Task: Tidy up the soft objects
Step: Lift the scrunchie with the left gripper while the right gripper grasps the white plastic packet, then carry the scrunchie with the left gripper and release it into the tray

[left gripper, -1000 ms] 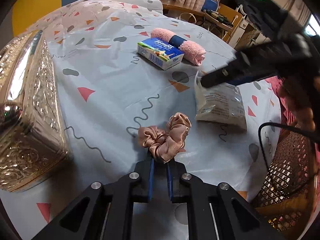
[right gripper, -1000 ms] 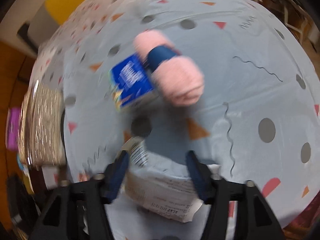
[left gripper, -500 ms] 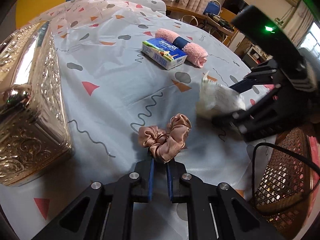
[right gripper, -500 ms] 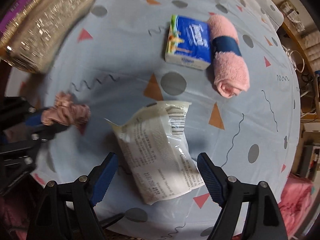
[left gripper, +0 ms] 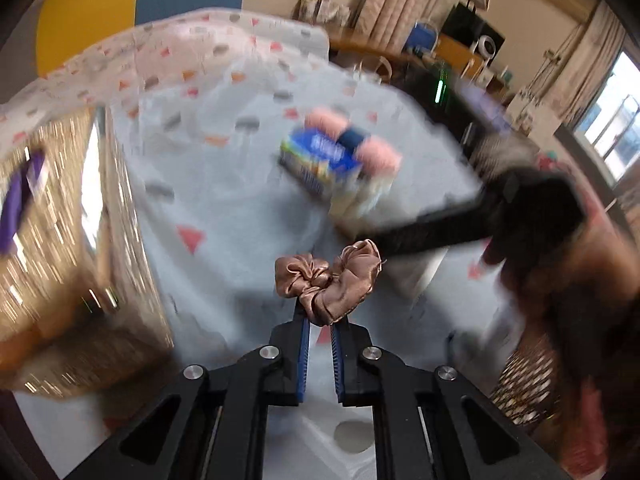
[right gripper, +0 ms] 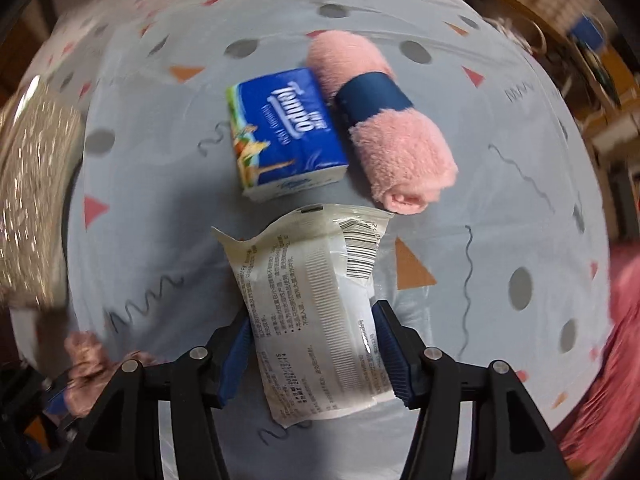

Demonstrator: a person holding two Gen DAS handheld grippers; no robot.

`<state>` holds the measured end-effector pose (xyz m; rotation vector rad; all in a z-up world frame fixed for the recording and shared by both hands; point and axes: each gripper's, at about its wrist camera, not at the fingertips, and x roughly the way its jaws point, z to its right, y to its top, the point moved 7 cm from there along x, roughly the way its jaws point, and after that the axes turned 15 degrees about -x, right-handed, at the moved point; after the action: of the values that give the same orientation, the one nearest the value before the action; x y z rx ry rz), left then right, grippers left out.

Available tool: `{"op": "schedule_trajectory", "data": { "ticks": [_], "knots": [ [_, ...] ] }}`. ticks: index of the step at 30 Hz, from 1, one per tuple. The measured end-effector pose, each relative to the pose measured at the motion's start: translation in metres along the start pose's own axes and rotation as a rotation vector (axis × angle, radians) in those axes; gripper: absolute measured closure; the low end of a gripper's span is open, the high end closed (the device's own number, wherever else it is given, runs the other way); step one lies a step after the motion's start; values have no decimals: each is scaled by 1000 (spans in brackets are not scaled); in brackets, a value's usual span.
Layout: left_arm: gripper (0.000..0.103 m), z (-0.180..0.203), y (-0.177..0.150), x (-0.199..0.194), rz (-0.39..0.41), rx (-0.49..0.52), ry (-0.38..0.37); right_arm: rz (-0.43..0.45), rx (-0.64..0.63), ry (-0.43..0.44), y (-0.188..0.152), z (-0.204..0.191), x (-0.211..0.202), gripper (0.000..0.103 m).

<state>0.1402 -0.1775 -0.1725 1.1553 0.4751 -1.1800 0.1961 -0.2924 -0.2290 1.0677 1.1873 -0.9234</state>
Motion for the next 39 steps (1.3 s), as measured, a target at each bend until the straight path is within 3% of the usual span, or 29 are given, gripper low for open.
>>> {"op": "schedule_trajectory", "data": {
  "ticks": [3, 9, 14, 19, 29, 39],
  "knots": [
    [93, 9, 30, -16, 46, 1, -10, 35, 68, 30, -1, 5, -1, 42],
    [93, -6, 99, -40, 114, -98, 9, 98, 129, 12, 2, 16, -2, 42],
    [93, -48, 147, -70, 199, -176, 75, 106, 126, 1, 1, 18, -3, 42],
    [93, -91, 170, -99, 271, -237, 131, 100, 120, 2, 4, 13, -3, 39],
    [93, -192, 158, -177, 389, -351, 230, 96, 115, 6, 5, 11, 3, 38],
    [93, -317, 84, -245, 441, -561, 318, 98, 105, -11, 5, 11, 3, 38]
  ]
}}
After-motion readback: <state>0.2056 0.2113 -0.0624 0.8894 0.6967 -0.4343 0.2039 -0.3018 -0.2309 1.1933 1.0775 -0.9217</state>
